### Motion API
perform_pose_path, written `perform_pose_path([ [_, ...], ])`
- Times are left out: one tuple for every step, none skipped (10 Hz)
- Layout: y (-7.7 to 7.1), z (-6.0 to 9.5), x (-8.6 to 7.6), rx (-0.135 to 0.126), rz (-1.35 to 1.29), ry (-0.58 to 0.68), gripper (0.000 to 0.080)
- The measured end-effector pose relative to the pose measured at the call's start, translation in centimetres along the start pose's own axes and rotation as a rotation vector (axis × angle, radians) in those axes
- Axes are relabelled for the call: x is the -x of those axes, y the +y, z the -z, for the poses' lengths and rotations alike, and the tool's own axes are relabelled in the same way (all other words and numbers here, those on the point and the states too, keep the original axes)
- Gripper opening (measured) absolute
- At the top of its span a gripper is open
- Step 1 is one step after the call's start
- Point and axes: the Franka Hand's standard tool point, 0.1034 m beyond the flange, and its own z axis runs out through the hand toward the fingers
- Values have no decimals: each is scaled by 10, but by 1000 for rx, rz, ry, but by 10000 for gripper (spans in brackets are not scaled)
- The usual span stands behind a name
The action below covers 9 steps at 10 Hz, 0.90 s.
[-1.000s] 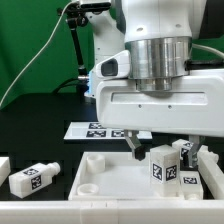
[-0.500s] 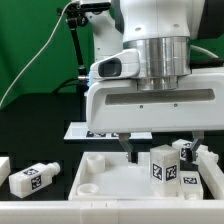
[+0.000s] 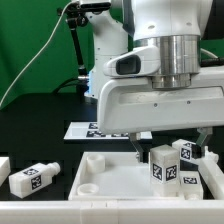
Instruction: Assemble one leg
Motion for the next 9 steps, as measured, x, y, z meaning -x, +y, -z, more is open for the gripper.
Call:
perform_pose_path([
  [0,1,-1,0,0,2,512],
  [1,0,0,0,-4,1,378],
  [1,0,0,0,-4,1,378],
  [1,0,0,0,-5,1,282],
  [1,0,0,0,-5,1,282],
  [1,0,0,0,-8,1,282],
  [1,0,0,0,-29,1,282],
  [1,0,0,0,-30,1,282],
  [0,0,0,-2,-126,1,282],
])
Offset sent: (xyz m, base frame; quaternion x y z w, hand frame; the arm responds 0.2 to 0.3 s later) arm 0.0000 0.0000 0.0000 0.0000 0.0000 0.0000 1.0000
